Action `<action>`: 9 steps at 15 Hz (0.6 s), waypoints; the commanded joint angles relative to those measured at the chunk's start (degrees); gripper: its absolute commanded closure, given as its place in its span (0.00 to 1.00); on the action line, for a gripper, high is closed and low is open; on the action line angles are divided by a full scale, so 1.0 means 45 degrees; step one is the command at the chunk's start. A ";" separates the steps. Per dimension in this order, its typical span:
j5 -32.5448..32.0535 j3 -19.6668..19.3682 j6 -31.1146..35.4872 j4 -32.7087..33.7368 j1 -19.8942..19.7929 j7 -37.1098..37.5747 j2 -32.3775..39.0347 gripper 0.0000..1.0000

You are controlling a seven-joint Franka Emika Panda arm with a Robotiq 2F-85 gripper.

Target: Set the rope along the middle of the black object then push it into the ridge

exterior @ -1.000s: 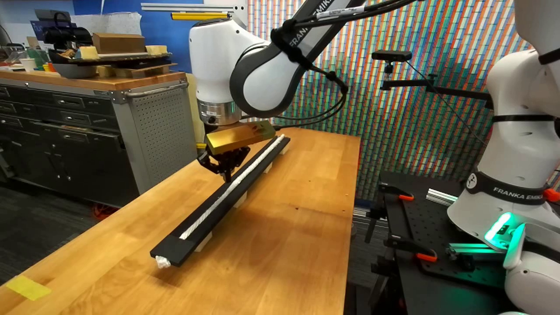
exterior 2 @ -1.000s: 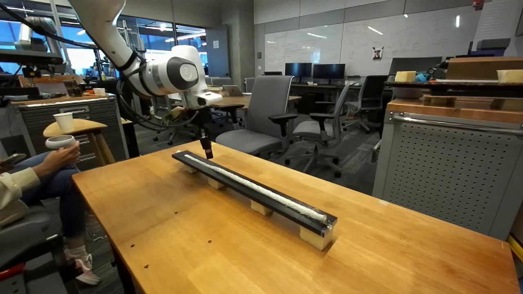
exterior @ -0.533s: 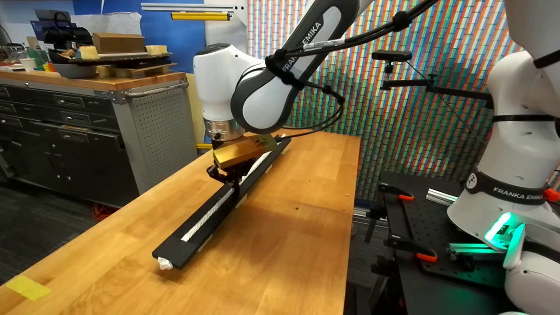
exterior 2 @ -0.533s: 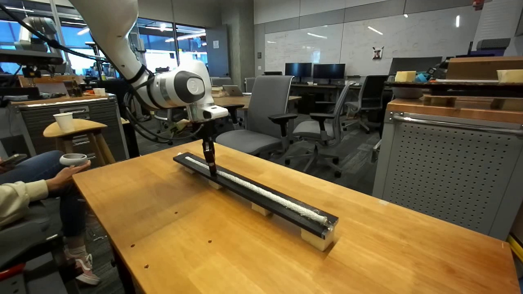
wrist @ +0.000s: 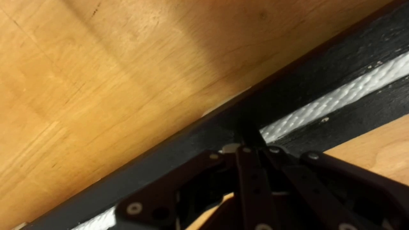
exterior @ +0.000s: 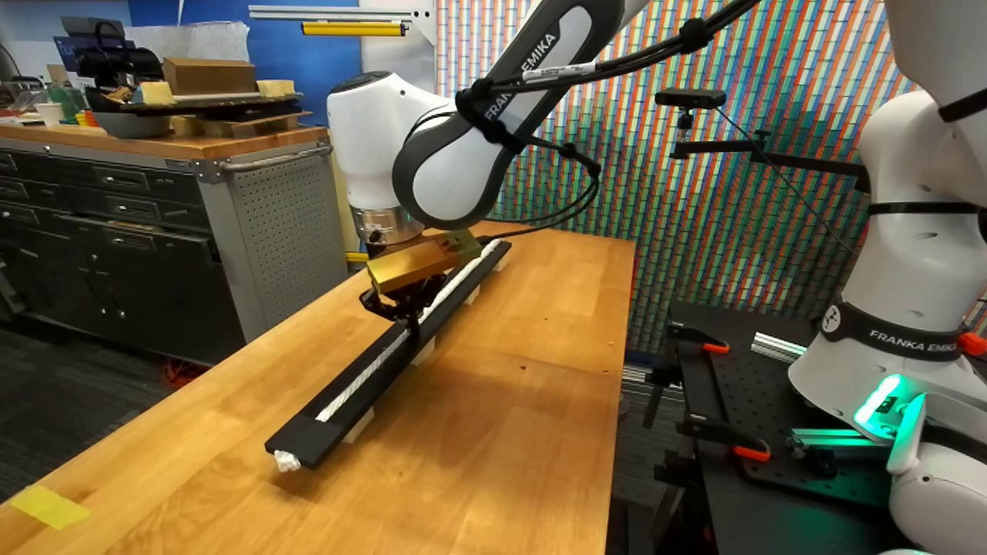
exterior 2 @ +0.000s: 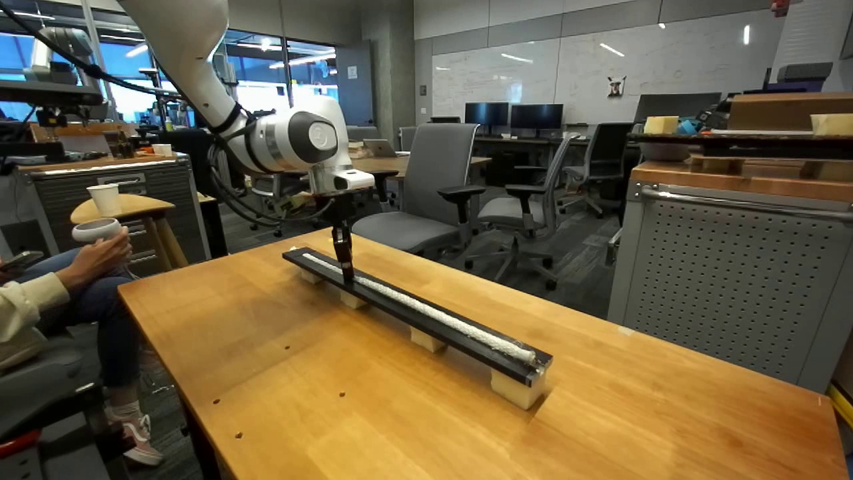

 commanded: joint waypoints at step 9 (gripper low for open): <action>-0.2544 -0.0757 0.1818 -0.2250 0.0237 0.0428 -0.2238 0.98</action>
